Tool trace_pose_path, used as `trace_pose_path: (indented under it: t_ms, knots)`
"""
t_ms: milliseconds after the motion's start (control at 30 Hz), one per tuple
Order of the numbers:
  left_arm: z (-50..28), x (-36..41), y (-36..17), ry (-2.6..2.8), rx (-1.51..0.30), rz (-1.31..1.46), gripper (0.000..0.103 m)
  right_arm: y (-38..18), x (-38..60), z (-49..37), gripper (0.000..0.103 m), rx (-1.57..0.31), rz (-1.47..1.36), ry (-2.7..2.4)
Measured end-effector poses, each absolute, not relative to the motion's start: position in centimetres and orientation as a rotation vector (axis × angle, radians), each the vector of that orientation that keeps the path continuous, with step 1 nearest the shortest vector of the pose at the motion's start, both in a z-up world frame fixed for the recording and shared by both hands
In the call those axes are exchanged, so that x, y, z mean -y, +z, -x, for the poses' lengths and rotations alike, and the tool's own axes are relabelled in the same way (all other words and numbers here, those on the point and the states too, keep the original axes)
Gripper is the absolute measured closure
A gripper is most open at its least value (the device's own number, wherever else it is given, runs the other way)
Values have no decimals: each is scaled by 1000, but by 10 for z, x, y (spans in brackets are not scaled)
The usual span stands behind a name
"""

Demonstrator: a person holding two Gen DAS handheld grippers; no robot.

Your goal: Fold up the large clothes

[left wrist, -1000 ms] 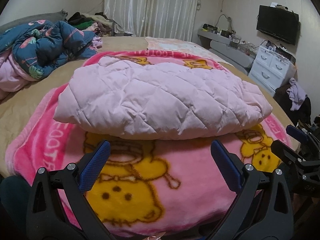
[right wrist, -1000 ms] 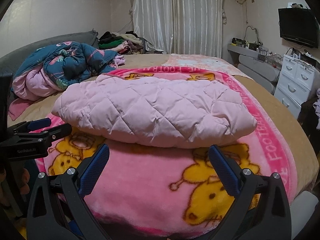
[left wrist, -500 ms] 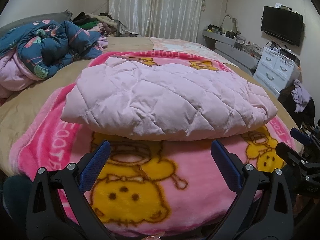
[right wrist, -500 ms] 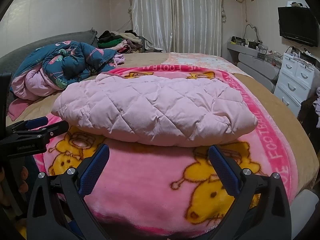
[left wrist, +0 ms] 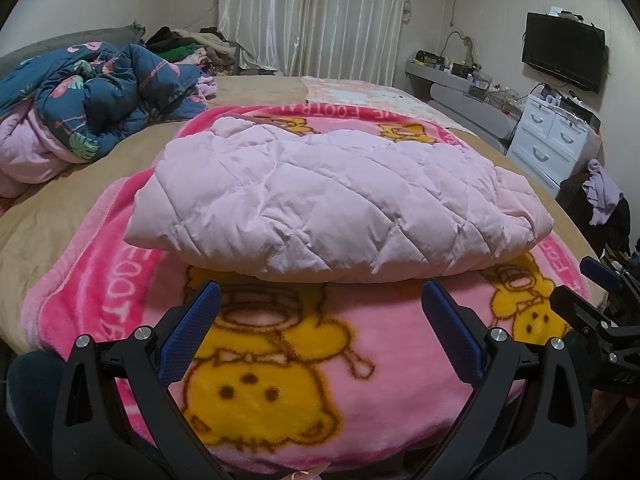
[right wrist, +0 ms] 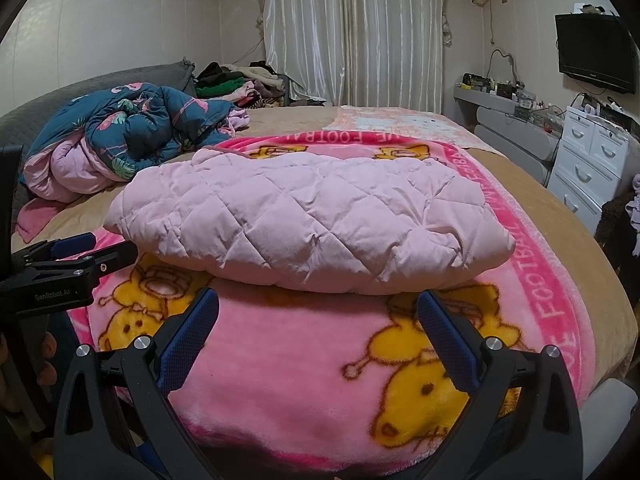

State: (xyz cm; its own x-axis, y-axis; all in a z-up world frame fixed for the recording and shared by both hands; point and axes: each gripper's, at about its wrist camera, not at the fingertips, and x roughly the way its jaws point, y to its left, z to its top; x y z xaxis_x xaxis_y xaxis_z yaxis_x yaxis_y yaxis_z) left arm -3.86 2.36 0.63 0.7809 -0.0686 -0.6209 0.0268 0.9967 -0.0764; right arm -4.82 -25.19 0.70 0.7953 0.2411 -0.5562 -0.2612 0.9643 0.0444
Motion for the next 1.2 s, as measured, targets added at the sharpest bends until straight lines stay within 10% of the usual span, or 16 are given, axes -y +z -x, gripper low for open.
trace_pose_path:
  t_ms: [1200]
  knots:
    - [41, -31, 10, -29, -662, 77, 9, 6, 251, 48, 4, -593, 35, 270]
